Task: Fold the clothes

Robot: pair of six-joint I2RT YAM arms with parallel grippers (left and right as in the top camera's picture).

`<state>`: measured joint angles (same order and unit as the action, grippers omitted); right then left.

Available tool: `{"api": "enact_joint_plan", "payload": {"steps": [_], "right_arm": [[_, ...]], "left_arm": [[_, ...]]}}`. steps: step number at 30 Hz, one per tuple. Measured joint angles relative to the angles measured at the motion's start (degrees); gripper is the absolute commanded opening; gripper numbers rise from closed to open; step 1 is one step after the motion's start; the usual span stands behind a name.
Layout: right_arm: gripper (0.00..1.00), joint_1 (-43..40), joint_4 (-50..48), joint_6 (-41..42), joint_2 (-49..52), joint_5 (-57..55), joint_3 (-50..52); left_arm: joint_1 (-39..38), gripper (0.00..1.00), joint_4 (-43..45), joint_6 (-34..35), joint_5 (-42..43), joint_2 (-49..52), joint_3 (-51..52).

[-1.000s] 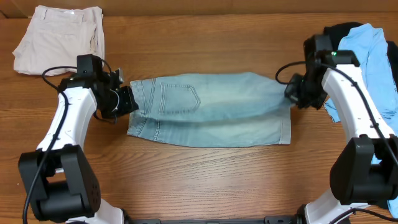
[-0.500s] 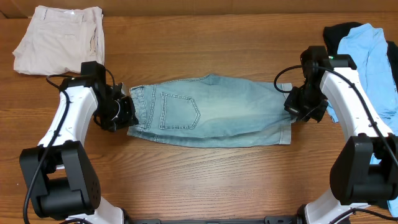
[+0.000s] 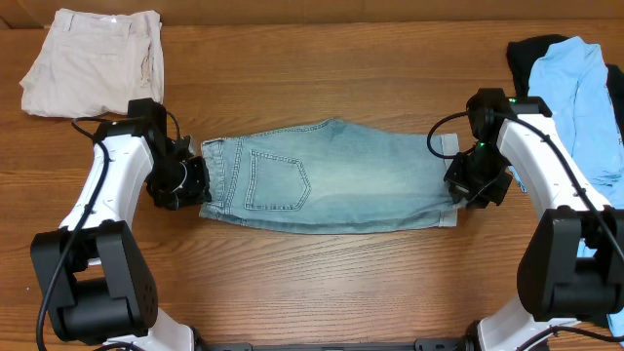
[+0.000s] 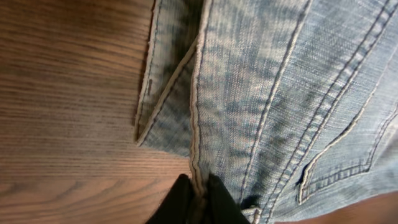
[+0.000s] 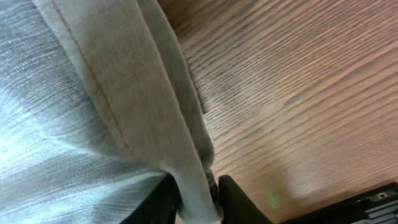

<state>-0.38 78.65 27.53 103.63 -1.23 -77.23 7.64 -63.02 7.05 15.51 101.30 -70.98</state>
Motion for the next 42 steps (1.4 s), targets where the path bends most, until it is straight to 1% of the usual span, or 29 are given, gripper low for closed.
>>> {"api": "enact_joint_plan", "payload": {"steps": [1,2,3,5,7,10,13,14,15,16,17,18,19,20,23,24,25,27,28,29,33,37,39,41,42], "right_arm": [[0.73,0.00,-0.04,0.15,0.00,-0.22,0.00],[0.93,0.00,-0.02,-0.11,0.00,-0.31,0.00],[1.00,-0.02,-0.07,-0.15,0.00,-0.44,0.00],[1.00,-0.02,-0.13,-0.31,0.00,-0.55,0.00],[1.00,0.00,-0.31,-0.26,0.00,-0.59,0.00],[1.00,-0.02,-1.22,-0.31,0.00,-0.66,0.00],[1.00,-0.02,-2.45,-0.28,0.00,-0.66,0.00],[1.00,0.00,-3.13,-0.31,0.00,-0.66,-0.07],[1.00,0.00,-3.74,-0.28,0.00,-0.66,-0.17],[1.00,-0.02,-4.63,-0.28,0.00,-0.68,-0.33],[1.00,0.00,-5.73,-0.28,0.00,-0.68,-0.46],[1.00,-0.02,-6.97,-0.28,0.00,-0.63,-0.63],[0.99,-0.02,-8.04,-0.33,0.00,-0.52,-0.68],[0.92,-0.02,-8.92,-0.33,0.00,-0.31,-0.68],[0.48,0.00,-10.95,-0.52,0.00,0.85,-0.68],[0.38,0.00,-11.45,-0.66,0.00,1.27,-0.68],[0.30,0.00,-12.07,-0.52,0.00,1.79,-0.68],[0.21,0.02,-12.81,-0.66,0.00,2.27,-0.66],[0.10,0.04,-13.14,-0.35,0.00,2.43,-0.61],[0.04,0.04,-13.38,-0.52,0.00,2.43,-0.39],[0.04,0.07,-17.14,0.74,-0.02,2.71,3.06],[0.04,0.07,-22.10,1.66,-0.02,4.15,8.35],[0.04,0.07,-23.21,1.90,-0.02,5.11,10.05],[0.08,0.07,-23.98,2.23,-0.02,5.77,10.99],[0.08,0.07,-24.48,2.25,-0.02,5.97,11.30]], "left_arm": [[0.00,0.74,-0.46,-0.17,-0.22,0.00,0.00],[0.11,0.82,-0.81,0.00,-0.35,0.00,0.00],[0.15,0.83,-1.07,-0.02,-0.39,0.00,0.00],[0.31,0.86,-1.64,-0.04,-0.57,0.00,0.00],[0.37,0.85,-2.16,-0.02,-0.66,0.00,0.00],[0.37,0.75,-2.19,0.00,-0.79,0.00,0.00],[0.37,0.67,-2.10,-0.09,-0.76,0.00,0.00],[0.37,0.58,-2.12,-0.13,-0.76,0.00,0.00],[0.37,0.54,-2.10,-0.02,-0.76,0.00,0.00],[0.37,0.40,-2.10,0.02,-0.72,0.00,-0.04],[0.37,0.10,-2.14,0.04,-0.52,0.00,-0.17],[0.37,0.04,-2.14,-0.04,-0.37,0.00,-0.39],[0.37,0.04,-2.14,-0.20,-0.04,0.00,-0.74],[0.37,0.04,-2.14,-0.52,0.59,0.00,-1.22],[0.37,0.04,-1.97,-2.93,4.22,0.00,-3.04],[0.37,0.04,-1.64,-3.85,5.79,0.00,-3.65],[0.37,0.04,-0.59,-4.96,7.89,0.00,-4.26],[0.35,0.04,1.31,-6.16,10.34,0.00,-4.87],[0.33,0.04,1.81,-6.67,11.32,0.00,-5.07],[0.28,0.04,1.99,-7.06,12.02,0.00,-5.16],[-0.87,0.04,2.27,-7.72,12.59,0.00,-5.07],[-3.34,0.04,6.62,-7.63,12.37,0.00,-3.10],[-4.63,0.04,8.15,-7.04,11.67,0.00,-1.46],[-5.51,0.04,9.14,-5.62,9.97,0.00,-0.04],[-5.81,0.04,9.75,-4.94,8.90,0.00,0.61]]}}
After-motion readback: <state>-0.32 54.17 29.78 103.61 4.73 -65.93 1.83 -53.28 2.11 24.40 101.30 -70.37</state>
